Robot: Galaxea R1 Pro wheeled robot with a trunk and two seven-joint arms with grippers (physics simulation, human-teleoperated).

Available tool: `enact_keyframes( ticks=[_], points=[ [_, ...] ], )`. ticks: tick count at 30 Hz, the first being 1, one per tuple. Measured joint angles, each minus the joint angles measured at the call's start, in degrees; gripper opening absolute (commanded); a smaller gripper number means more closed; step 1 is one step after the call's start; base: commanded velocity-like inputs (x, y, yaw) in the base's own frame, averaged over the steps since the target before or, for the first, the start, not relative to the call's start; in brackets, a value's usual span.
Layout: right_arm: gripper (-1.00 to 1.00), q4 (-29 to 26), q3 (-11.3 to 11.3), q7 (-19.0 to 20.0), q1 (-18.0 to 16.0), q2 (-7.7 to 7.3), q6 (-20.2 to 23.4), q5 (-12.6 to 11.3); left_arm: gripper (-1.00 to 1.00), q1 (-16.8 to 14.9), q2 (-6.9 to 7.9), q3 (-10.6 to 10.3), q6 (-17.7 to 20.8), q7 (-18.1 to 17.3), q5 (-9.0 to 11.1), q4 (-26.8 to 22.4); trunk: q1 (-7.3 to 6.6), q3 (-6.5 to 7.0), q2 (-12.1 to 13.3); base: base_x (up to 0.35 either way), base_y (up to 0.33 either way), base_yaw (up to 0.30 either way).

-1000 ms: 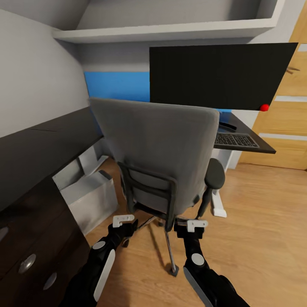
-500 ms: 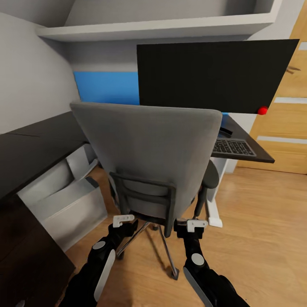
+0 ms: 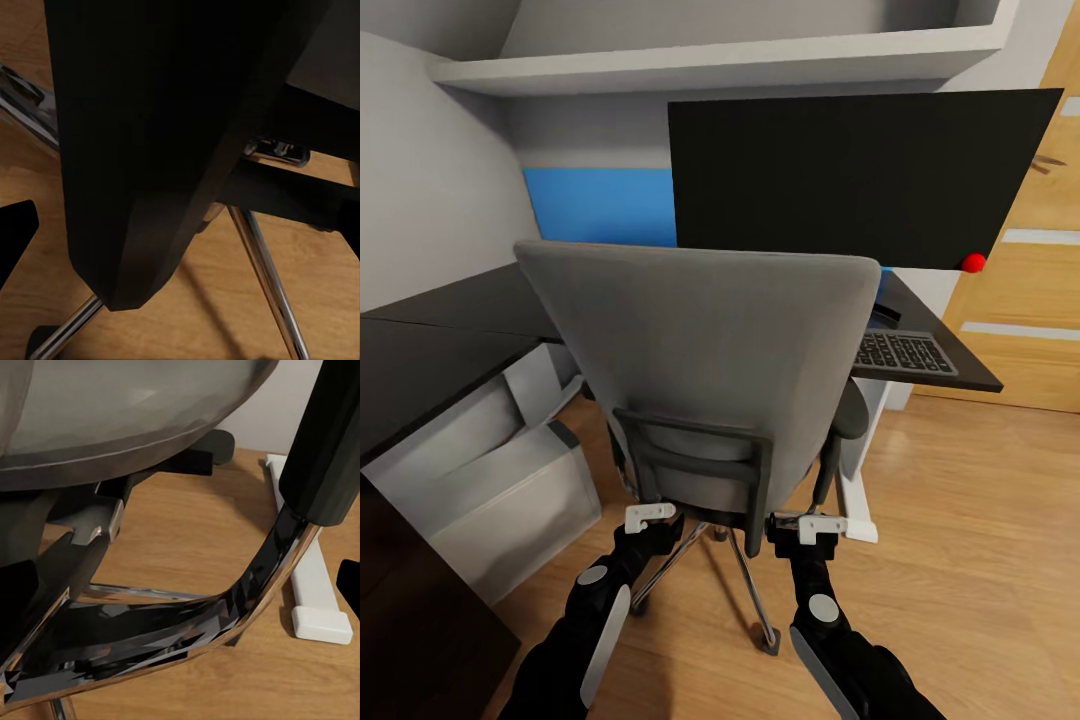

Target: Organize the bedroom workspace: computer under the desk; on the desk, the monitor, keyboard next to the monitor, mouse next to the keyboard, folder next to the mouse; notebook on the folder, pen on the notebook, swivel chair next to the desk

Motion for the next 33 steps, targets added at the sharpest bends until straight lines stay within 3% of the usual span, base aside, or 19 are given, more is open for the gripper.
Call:
enact_keyframes(
  ticks=[12,33],
  points=[
    [1.00,0.00,0.01,0.00,0.00,0.00,-0.01,0.00,1.00,0.00,0.00,0.00,0.00,0.00,-0.01,0.00,0.00,0.00,0.00,0.004,0.000,0.000],
    [1.00,-0.01,0.09,0.00,0.00,0.00,-0.01,0.00,1.00,0.00,0.00,0.02,-0.01,0.00,-0.07,0.00,-0.03,0.00,0.00,0.116,-0.014,0.000]
  ],
)
